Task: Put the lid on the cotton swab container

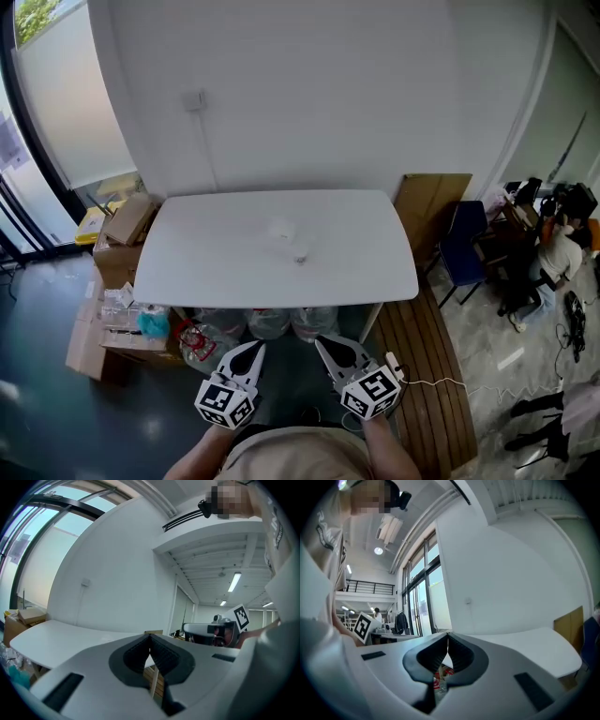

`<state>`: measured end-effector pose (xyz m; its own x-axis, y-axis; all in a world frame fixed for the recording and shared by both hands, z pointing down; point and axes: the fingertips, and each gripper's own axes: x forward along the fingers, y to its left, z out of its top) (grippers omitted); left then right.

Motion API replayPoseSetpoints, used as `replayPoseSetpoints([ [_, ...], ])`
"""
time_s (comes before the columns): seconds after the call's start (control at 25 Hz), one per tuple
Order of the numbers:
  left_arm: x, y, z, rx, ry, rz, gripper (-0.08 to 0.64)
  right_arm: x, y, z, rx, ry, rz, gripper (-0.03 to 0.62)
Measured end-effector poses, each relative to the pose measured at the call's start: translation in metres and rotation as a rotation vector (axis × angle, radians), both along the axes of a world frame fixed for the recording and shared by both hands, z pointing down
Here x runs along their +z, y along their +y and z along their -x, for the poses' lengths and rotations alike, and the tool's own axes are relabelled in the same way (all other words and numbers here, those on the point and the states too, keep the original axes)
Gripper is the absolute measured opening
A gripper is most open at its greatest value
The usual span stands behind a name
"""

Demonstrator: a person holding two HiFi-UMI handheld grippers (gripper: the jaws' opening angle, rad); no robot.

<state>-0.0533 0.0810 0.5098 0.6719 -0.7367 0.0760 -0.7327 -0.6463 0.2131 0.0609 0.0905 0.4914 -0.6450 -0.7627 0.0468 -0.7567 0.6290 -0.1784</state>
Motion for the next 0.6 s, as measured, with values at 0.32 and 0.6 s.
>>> replayPoseSetpoints([
  [0.32,0.018,-0.004,-0.021,-0.003,-0.02,0.04,0.014,0.025,-0.005,-0.002,-0.066,0.035,0.04,0.017],
  [0.6,0.004,-0.034,-0.021,0.002,-0.026,0.001,0.012,0.019,-0.03,0.001,-0.077,0.02,0.034,0.017],
])
